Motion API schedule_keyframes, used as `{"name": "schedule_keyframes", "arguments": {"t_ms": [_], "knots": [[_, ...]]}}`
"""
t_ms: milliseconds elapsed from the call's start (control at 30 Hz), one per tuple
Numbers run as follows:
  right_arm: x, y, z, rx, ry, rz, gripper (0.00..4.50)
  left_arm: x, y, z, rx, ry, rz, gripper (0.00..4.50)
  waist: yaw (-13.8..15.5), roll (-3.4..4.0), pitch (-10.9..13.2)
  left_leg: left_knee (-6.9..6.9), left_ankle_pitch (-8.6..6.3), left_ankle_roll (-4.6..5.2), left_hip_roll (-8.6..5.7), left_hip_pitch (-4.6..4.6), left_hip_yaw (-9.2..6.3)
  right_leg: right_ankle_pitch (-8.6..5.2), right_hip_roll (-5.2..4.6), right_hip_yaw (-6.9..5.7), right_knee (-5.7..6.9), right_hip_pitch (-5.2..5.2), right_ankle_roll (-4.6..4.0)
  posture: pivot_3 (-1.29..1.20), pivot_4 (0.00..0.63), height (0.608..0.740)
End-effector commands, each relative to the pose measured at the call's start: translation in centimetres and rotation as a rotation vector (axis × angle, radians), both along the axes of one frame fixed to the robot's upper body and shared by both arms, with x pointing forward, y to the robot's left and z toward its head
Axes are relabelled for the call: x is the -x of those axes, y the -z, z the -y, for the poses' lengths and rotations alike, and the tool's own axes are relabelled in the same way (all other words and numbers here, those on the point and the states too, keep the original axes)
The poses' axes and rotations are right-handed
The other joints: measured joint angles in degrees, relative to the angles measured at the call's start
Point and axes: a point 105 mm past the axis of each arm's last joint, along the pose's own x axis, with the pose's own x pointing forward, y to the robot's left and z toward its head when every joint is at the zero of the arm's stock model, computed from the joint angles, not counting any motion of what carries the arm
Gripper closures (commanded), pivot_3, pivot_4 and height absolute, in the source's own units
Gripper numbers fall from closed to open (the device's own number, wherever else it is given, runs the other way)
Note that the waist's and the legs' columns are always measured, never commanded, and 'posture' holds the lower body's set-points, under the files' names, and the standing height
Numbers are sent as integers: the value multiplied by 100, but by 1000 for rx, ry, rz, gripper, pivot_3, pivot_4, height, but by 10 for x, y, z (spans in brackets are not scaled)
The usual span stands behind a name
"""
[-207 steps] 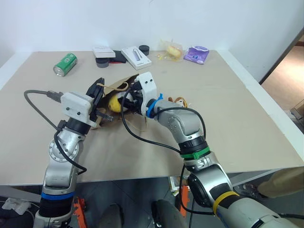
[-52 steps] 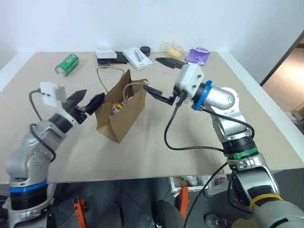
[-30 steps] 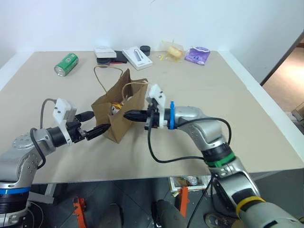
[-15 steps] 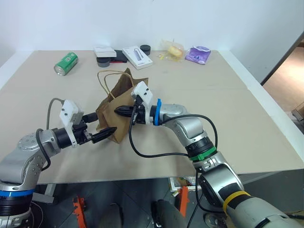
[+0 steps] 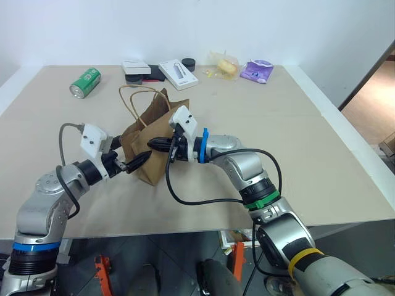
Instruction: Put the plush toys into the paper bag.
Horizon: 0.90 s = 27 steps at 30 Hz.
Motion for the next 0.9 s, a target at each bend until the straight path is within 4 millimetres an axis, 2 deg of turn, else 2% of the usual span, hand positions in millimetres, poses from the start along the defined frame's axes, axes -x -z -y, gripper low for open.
{"name": "schedule_keyframes", "arguments": {"t_ms": [33,133,200,267,300,333,367,467,500,533,600,700,833,900], "knots": [[4,-24,-1,-49,-19,63,4458,3,-6,5,12,1,41,0,0,0,0,0,0,0,0,0,0,0,0,0,0,0,0,0,150,740],[4,-26,-1,-53,-21,66,4458,3,-7,9,34,9,44,0,1,0,0,0,0,0,0,0,0,0,0,0,0,0,0,0,150,740],[5,-29,-1,-60,-23,69,4500,3,-7,11,42,11,46,415,1,0,0,1,0,0,-1,0,0,1,-1,0,0,1,0,0,150,740],[6,-32,-1,-69,-25,73,4500,3,-7,12,46,11,46,1483,1,0,0,2,0,0,-1,0,0,3,0,0,0,1,0,0,150,740],[7,-34,-1,-75,-27,77,4500,3,-8,13,49,11,47,1483,1,0,0,2,0,0,-1,0,0,3,0,0,0,1,0,0,150,740],[7,-36,0,-80,-30,79,4500,3,-8,13,51,10,48,2108,1,0,0,2,0,0,-1,0,0,3,0,0,0,1,0,0,150,740],[8,-38,0,-85,-32,81,4500,3,-8,13,52,10,48,2108,1,0,0,2,0,0,-1,0,0,3,0,0,0,1,0,0,150,740],[9,-42,1,-98,-36,84,4500,2,-8,13,54,6,52,3414,2,-1,0,2,0,0,-1,-1,0,3,-1,0,0,1,2,0,150,740],[10,-44,3,-103,-37,86,4500,2,-8,12,54,5,52,3414,2,-1,0,2,0,0,-1,-1,0,3,-1,0,0,1,2,0,150,740],[9,-48,5,-117,-36,86,4500,1,-8,12,55,3,53,4143,2,-1,0,2,0,0,-1,-1,-1,3,-1,0,0,1,2,0,150,740],[10,-62,20,-153,-38,89,4500,0,-10,9,56,-5,57,4426,3,0,0,2,0,0,-1,-1,-1,4,0,0,0,1,1,0,150,740],[16,-79,45,-189,-63,97,4500,-2,-14,6,61,-8,62,4426,7,0,0,2,0,0,-2,-3,-1,3,-2,0,0,1,2,0,150,740],[39,-99,99,-152,-161,114,4500,7,-20,11,70,108,44,4426,26,-1,1,3,0,0,-13,-11,-4,-6,-10,0,-2,0,15,0,150,740],[51,-111,137,-112,-206,99,3838,15,-26,15,65,205,43,4500,19,2,8,3,-3,4,-13,-2,-3,-10,-11,0,-2,10,14,0,150,740]]}}
